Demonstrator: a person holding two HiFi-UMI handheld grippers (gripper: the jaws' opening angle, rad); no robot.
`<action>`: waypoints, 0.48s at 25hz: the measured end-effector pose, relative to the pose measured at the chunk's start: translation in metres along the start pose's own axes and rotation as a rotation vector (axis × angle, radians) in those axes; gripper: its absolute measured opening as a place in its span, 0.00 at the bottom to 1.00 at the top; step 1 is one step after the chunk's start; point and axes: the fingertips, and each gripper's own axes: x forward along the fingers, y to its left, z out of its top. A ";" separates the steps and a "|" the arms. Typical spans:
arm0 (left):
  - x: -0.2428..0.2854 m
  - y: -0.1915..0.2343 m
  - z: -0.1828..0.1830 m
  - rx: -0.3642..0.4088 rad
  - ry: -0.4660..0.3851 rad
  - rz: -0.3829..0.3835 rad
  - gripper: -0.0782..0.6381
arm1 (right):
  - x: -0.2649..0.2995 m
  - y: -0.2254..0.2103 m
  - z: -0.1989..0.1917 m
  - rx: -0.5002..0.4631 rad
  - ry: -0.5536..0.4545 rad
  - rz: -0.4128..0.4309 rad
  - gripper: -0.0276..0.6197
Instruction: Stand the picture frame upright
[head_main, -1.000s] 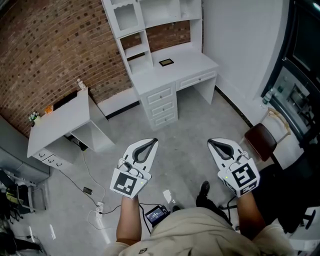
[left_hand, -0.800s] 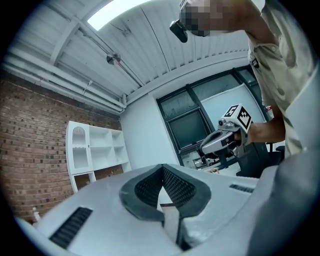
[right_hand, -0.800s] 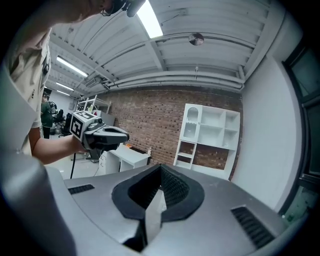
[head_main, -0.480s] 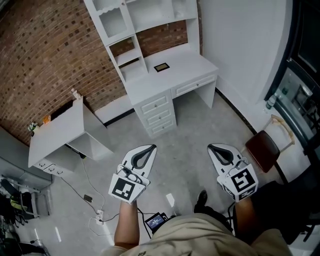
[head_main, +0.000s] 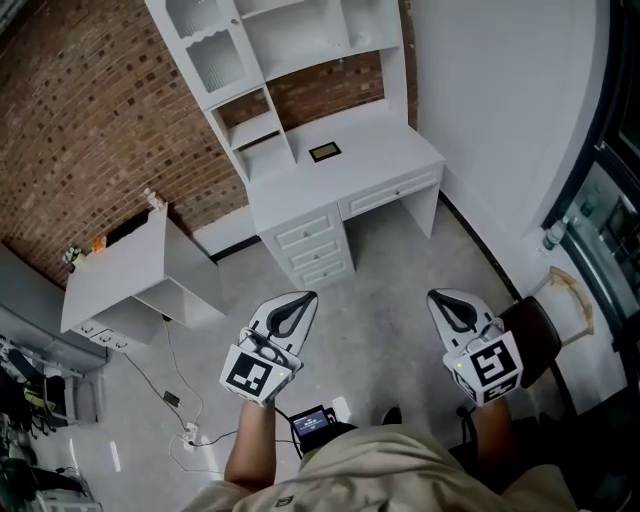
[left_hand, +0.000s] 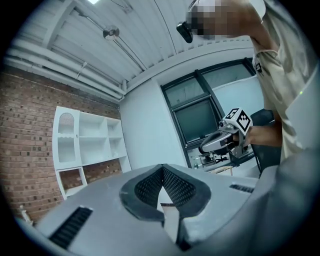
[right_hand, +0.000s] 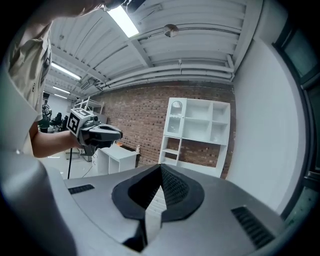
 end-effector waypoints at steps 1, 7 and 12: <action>0.009 0.000 0.000 0.005 0.005 -0.004 0.12 | 0.002 -0.008 -0.001 0.005 -0.004 0.001 0.05; 0.065 0.009 -0.004 0.024 0.017 -0.022 0.12 | 0.020 -0.052 -0.023 0.040 0.005 0.004 0.05; 0.112 0.023 -0.022 0.021 0.007 -0.056 0.12 | 0.044 -0.084 -0.037 0.042 0.028 -0.010 0.05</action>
